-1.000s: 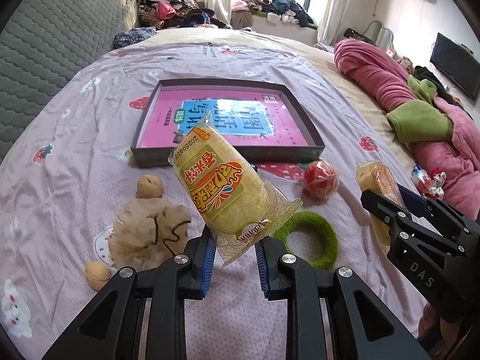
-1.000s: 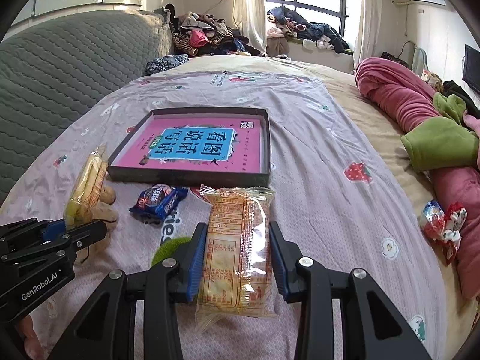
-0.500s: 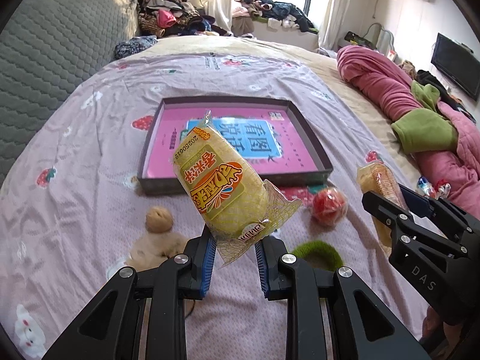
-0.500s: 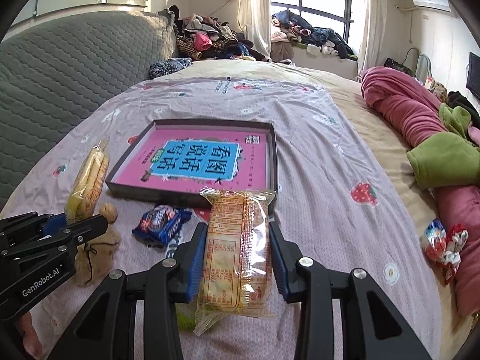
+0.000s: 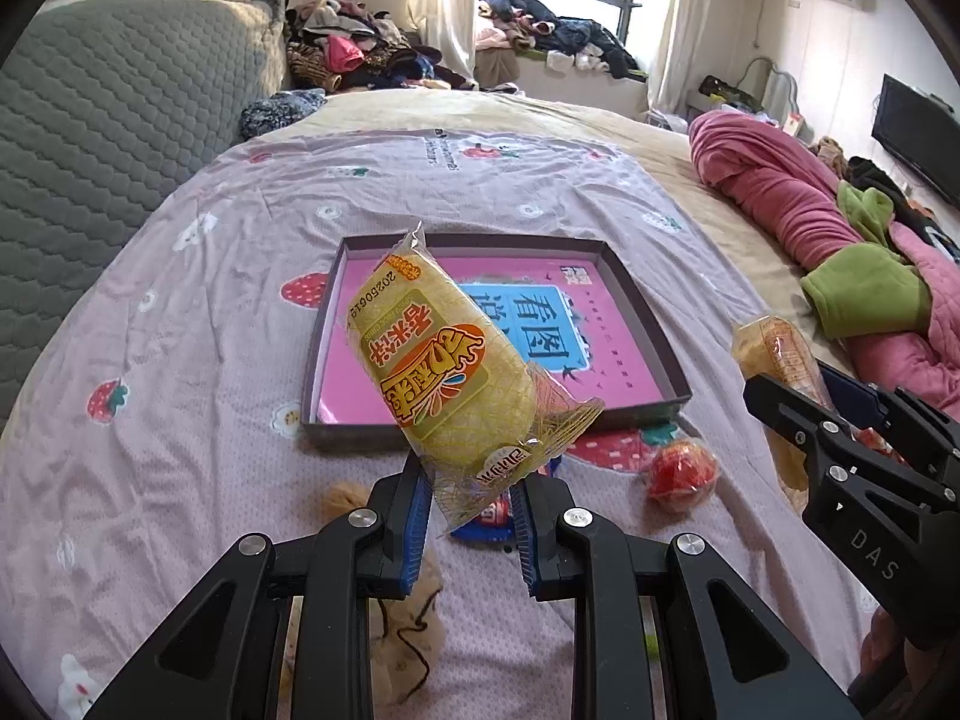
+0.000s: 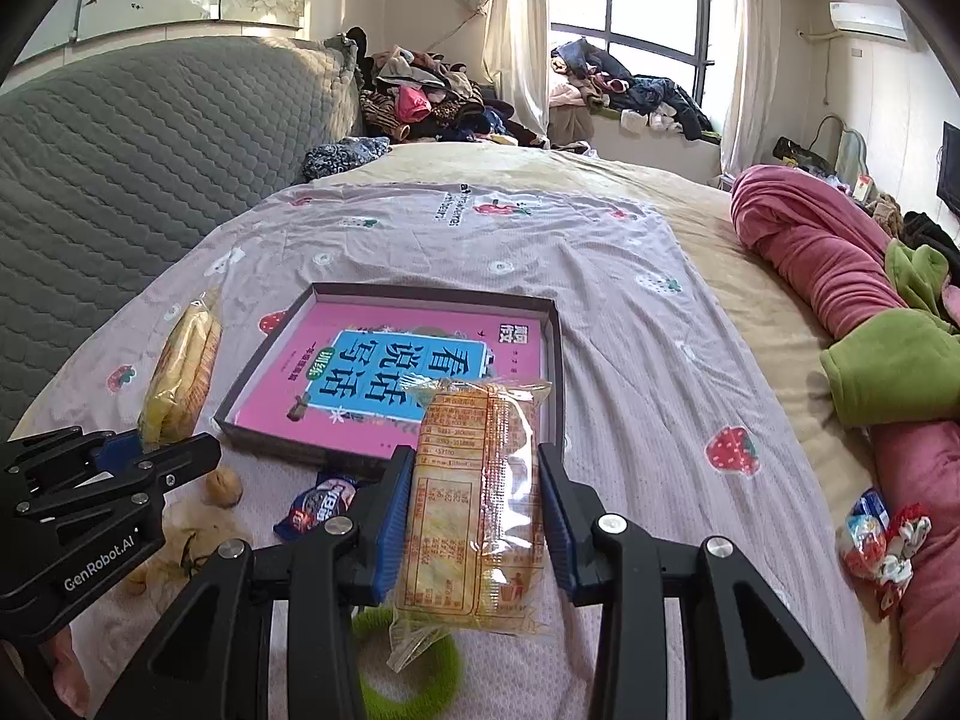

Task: Organize objects
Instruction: 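Carry the yellow cake and wafer pack with both grippers over the tray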

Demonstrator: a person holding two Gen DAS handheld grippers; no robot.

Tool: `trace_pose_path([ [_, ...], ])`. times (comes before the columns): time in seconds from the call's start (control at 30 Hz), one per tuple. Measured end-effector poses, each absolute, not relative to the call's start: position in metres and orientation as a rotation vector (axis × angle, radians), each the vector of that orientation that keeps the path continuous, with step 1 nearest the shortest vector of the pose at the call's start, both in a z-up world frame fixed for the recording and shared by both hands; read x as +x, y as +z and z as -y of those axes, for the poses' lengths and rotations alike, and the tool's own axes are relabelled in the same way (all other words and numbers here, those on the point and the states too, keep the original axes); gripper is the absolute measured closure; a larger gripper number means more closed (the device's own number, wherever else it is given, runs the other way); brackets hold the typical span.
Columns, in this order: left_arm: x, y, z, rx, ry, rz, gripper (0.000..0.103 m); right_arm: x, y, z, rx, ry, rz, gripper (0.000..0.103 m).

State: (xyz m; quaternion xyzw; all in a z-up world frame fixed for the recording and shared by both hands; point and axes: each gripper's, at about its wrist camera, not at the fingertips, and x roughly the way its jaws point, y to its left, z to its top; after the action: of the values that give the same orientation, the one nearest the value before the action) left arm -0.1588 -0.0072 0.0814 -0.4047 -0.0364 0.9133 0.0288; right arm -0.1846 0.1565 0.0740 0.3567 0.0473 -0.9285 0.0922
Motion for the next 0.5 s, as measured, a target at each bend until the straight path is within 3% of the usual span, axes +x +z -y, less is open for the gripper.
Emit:
trace_pose_path([
  [0.5,-0.201,0.08,0.011,-1.249,2.831,0.108,0.078,-0.23,0.078,-0.147,1.042,-2.752,-0.143,0.063],
])
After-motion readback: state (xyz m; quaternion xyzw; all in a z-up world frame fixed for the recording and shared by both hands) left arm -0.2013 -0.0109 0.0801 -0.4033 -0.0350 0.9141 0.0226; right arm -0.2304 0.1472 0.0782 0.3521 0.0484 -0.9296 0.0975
